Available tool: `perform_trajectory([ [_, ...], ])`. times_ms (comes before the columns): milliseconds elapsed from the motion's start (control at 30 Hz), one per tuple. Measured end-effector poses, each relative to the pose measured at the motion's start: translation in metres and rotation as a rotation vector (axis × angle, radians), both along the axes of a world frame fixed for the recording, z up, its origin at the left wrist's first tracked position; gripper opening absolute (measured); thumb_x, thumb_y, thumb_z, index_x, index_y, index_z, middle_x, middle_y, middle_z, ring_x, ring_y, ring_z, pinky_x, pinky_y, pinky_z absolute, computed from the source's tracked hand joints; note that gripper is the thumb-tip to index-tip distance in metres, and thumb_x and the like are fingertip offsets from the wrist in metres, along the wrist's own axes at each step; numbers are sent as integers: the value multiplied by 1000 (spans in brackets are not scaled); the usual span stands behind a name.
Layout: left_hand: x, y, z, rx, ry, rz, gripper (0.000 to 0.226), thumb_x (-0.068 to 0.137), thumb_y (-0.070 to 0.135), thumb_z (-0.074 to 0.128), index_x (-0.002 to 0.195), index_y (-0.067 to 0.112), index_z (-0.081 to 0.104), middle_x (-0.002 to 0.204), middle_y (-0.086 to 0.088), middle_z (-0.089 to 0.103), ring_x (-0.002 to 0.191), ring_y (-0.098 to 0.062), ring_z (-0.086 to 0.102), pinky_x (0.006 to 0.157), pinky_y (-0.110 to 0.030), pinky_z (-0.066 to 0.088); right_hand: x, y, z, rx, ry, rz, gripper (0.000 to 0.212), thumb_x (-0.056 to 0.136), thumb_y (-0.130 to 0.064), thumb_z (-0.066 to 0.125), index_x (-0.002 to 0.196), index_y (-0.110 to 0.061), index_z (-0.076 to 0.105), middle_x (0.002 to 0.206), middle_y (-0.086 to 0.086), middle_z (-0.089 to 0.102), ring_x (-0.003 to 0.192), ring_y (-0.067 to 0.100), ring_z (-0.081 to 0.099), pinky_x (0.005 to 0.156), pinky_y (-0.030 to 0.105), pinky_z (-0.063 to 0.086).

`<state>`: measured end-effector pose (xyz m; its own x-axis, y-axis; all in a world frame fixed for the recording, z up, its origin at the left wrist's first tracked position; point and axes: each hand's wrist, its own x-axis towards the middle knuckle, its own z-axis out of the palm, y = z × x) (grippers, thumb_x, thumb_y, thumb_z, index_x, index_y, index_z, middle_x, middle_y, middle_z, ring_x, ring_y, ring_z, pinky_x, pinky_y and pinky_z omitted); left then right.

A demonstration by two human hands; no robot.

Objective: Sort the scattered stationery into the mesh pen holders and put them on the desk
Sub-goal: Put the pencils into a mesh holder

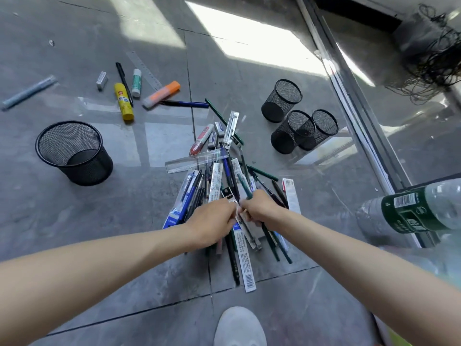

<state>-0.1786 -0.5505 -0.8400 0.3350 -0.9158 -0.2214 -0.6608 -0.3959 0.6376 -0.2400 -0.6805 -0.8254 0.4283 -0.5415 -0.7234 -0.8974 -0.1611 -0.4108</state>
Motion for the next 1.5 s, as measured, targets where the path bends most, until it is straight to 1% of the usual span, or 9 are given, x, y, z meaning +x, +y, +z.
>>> perform_trajectory([
  [167, 14, 19, -15, 93, -271, 50, 3, 92, 16, 47, 89, 17, 46, 99, -5, 52, 91, -26, 52, 64, -32, 32, -3, 15, -8, -226, 63, 254, 42, 82, -28, 70, 61, -17, 36, 57, -1, 39, 50, 13, 36, 45, 28, 26],
  [300, 23, 21, -14, 222, -467, 124, 16, 86, 10, 51, 100, 17, 53, 107, -7, 52, 98, -28, 48, 70, -33, 26, 8, 22, -10, -271, 32, 282, 46, 80, -25, 73, 57, -15, 34, 56, 0, 41, 55, 18, 42, 46, 28, 29],
  [467, 9, 22, -8, 309, -396, 192, 13, 94, 27, 47, 98, 17, 54, 100, -5, 64, 94, -28, 59, 76, -35, 36, 14, 25, -12, -255, 80, 314, 38, 81, -17, 70, 58, -13, 40, 58, 2, 45, 65, 23, 52, 54, 28, 39],
  [600, 0, 13, -6, 366, -263, 249, 9, 94, 20, 48, 86, 16, 50, 90, -5, 68, 78, -26, 62, 60, -30, 36, 7, 25, -6, -185, 88, 282, 39, 81, -18, 68, 57, -13, 37, 54, 1, 40, 47, 14, 39, 42, 23, 30],
  [800, -2, 2, -8, 348, -200, 377, 54, 91, 49, 51, 118, 2, 45, 98, -10, 67, 92, -31, 64, 63, -33, 39, 0, 27, -12, -90, -32, 81, 9, 76, -17, 57, 70, -12, 52, 59, 2, 48, 49, 18, 45, 41, 23, 31],
  [1067, -12, -20, -7, 437, -174, 311, 26, 99, 22, 40, 112, 4, 54, 108, -11, 65, 98, -30, 64, 67, -33, 42, -8, 16, -18, -163, -150, -22, 30, 95, -30, 49, 68, -15, 53, 50, -2, 50, 45, 12, 46, 45, 24, 33],
  [1233, 0, -15, -2, 531, -357, 35, 22, 93, 10, 46, 107, 13, 62, 110, -4, 65, 102, -24, 63, 71, -30, 47, -4, 9, -8, 237, -262, -361, 19, 97, -10, 43, 80, -10, 52, 32, -5, 34, 28, 8, 35, 33, 15, 28],
  [1333, 14, -12, 1, 511, -150, 70, 19, 94, 17, 43, 95, 10, 61, 101, -8, 66, 88, -25, 61, 67, -31, 45, 5, 7, 0, 406, -315, -501, 17, 99, -12, 42, 85, -12, 51, 35, -7, 29, 28, 4, 26, 29, 14, 20],
  [1500, 27, -19, 24, 208, 756, 323, 29, 95, 18, 40, 70, 9, 50, 53, -4, 41, 41, -14, 34, 42, -23, 28, 13, 11, 9, 481, -372, -543, 31, 88, -40, 60, 83, -10, 55, 44, -5, 30, 31, 4, 25, 28, 14, 17],
])
